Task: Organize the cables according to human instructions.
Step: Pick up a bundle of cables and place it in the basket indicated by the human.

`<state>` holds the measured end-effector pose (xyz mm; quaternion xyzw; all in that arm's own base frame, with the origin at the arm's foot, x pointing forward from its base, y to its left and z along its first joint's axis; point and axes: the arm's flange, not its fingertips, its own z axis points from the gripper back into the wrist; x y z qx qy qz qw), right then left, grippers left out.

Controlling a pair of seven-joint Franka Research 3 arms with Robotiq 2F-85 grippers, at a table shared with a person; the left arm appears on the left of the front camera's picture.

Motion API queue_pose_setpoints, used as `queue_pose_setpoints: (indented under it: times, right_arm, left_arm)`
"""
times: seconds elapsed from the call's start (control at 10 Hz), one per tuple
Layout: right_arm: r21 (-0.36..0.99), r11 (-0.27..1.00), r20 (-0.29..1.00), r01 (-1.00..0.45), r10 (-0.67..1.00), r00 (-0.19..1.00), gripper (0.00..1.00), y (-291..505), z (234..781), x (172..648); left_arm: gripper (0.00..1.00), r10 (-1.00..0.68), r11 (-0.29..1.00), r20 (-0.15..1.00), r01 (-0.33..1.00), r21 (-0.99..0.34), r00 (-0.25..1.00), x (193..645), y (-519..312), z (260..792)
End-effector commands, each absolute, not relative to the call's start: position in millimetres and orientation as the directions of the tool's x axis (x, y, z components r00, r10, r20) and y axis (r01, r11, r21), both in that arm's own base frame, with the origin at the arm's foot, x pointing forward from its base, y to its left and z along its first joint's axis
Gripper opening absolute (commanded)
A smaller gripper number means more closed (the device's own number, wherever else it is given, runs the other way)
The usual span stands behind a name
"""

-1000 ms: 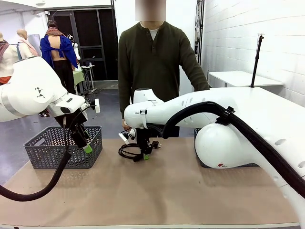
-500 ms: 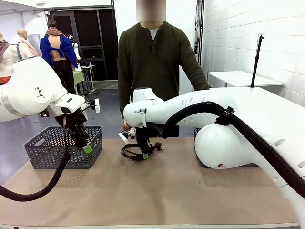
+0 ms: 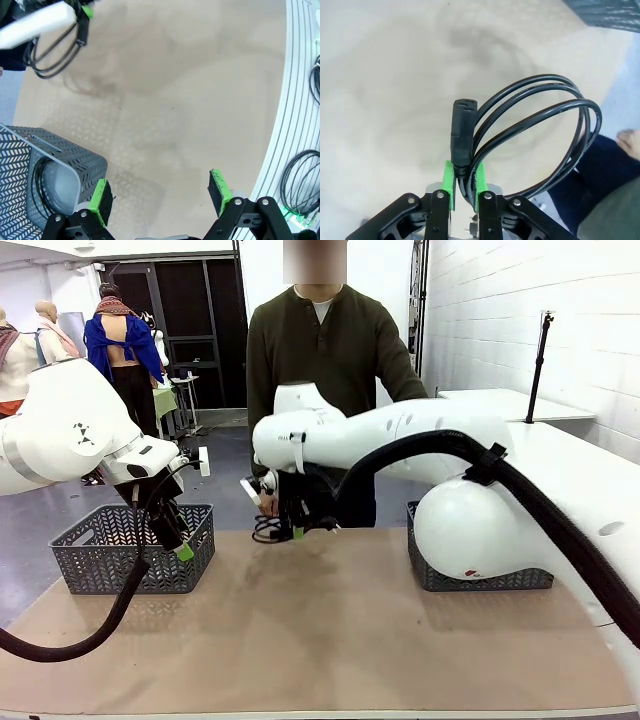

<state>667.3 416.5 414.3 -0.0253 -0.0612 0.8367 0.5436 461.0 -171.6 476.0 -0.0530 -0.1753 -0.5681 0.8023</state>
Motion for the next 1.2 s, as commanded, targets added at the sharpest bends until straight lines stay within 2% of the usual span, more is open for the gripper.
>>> queue_pose_setpoints:
  times: [0.0,0.2,0.5,1.1]
  right_arm:
    - [-0.139,-0.352,-0.077,-0.926,0.936,-0.344,0.00,404.7,445.2,647.1]
    - [-0.152,-0.313,-0.123,-0.937,0.947,-0.297,0.00,386.3,476.7,633.2]
    - [-0.176,-0.302,-0.120,-0.937,0.951,-0.284,0.00,349.6,511.7,616.4]
    - [-0.259,-0.094,-0.049,-0.961,0.995,-0.084,0.00,254.2,549.5,614.8]
  left_arm:
    - [1.00,-0.893,0.351,0.340,0.929,0.117,0.295,460.5,-171.5,476.7]
    - [1.00,-0.893,0.351,0.340,0.929,0.117,0.295,460.5,-171.5,476.7]
    - [1.00,-0.893,0.351,0.340,0.929,0.117,0.295,460.5,-171.5,476.7]
    - [1.00,-0.893,0.351,0.340,0.929,0.117,0.295,460.5,-171.5,476.7]
